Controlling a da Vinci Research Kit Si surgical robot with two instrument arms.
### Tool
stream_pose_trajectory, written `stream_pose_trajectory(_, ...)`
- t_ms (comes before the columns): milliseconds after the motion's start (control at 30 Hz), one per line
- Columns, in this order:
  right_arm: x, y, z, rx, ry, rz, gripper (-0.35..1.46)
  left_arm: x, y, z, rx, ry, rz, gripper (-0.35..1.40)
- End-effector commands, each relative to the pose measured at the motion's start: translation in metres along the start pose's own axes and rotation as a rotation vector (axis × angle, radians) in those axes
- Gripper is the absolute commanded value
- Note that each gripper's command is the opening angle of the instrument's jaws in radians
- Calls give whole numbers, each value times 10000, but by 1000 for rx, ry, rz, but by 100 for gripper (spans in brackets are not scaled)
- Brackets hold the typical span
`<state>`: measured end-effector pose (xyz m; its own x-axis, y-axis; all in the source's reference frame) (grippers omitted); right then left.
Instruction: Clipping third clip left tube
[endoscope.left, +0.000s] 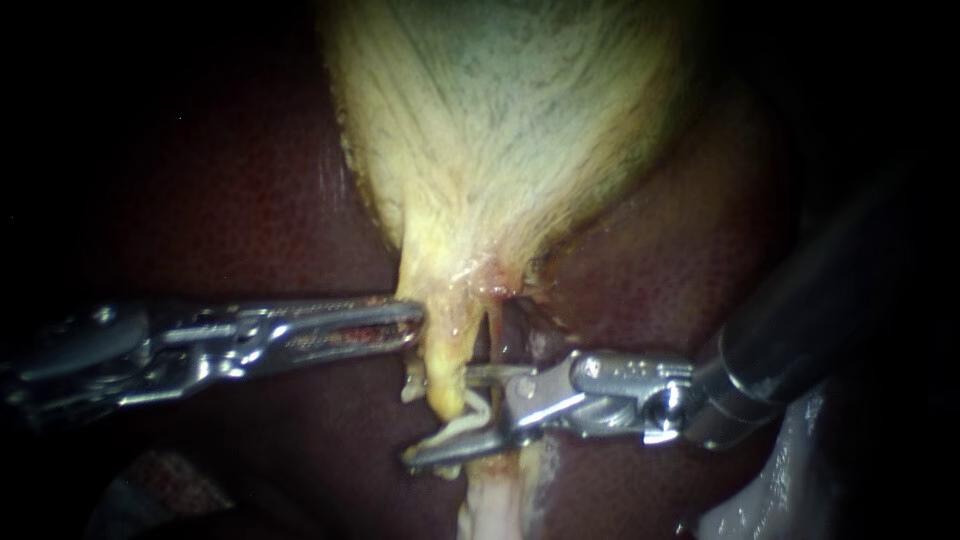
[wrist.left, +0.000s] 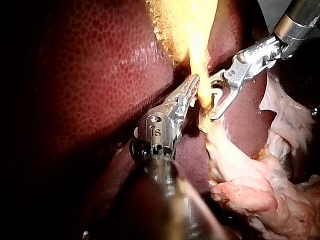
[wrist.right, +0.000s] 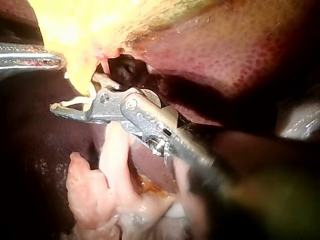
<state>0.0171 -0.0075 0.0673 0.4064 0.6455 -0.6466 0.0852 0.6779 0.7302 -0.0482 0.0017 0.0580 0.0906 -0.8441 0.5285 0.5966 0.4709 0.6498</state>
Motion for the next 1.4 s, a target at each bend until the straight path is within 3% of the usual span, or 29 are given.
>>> stream_pose_trajectory(33, 4, 0, -2, -9, 4, 3, 53, 0, 0, 0, 0, 0, 0, -35)
stream_pose_trajectory(133, 14, 2, -8, -16, 8, 11, 53, 0, 0, 1, 0, 0, 0, -35)
stream_pose_trajectory(267, 15, 2, -8, -16, 9, 24, 51, 0, -1, 2, -1, 0, 0, -35)
stream_pose_trajectory(467, 15, 5, -8, -17, 13, 178, 41, 1, -2, 4, 1, 0, 0, -35)
stream_pose_trajectory(567, 14, 6, -9, -16, 14, 231, 20, 1, -2, 5, 1, 0, 1, -35)
stream_pose_trajectory(667, 13, 6, -11, -15, 14, 260, -12, 1, -2, 5, 1, 0, 1, -35)
stream_pose_trajectory(833, 11, 7, -14, -14, 13, 260, -31, 1, -2, 5, 0, 0, 1, -35)
stream_pose_trajectory(1400, 9, 5, -13, -13, 12, 257, -33, 1, -3, 7, 2, 0, 0, -35)
